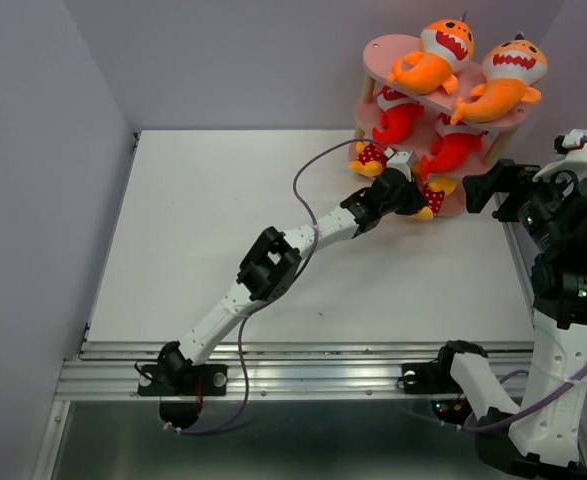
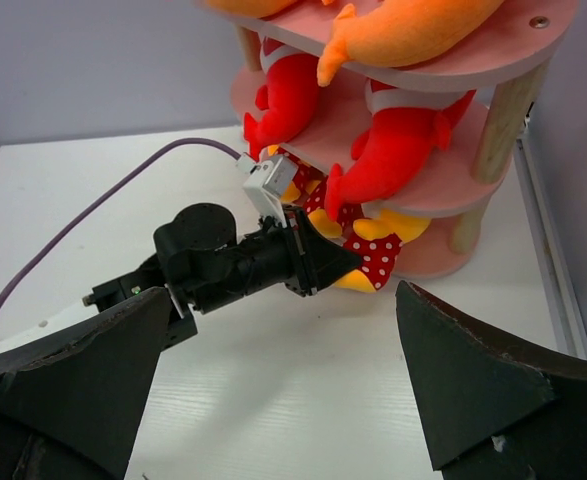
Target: Place and organize the stuffed toys onto the shelf
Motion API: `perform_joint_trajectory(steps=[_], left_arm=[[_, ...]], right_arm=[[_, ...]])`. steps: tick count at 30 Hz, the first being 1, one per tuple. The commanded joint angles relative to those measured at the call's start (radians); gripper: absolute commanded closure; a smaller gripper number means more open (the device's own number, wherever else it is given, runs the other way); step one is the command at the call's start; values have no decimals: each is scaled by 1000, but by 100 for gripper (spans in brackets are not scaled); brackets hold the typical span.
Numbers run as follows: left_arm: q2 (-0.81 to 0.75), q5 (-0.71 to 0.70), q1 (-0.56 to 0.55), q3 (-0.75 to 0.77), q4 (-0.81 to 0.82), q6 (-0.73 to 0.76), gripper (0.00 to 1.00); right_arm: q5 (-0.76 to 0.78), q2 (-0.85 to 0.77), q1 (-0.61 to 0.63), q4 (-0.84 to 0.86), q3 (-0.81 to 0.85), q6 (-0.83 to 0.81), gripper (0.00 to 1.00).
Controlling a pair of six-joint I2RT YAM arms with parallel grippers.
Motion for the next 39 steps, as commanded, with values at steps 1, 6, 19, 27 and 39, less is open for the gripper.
perform_joint_trajectory(steps=[1,6,19,27,39], left_arm=[[6,43,7,91,92,-29,100],[36,60,15,128,118,-40,100],[65,40,24,151,175,-46,99],[89,39,30,173,180,-69,98],[118,25,32,197,195,-98,91]], right_arm=[[-21,-13,-7,62,-6,13,0],[-25,-17,-7,67,-16,13,0],[-48,-23,-16,72,-29,19,0],[-57,-28,-25,78,-38,24,0],[-71,-37,-34,78,-49,28,0]])
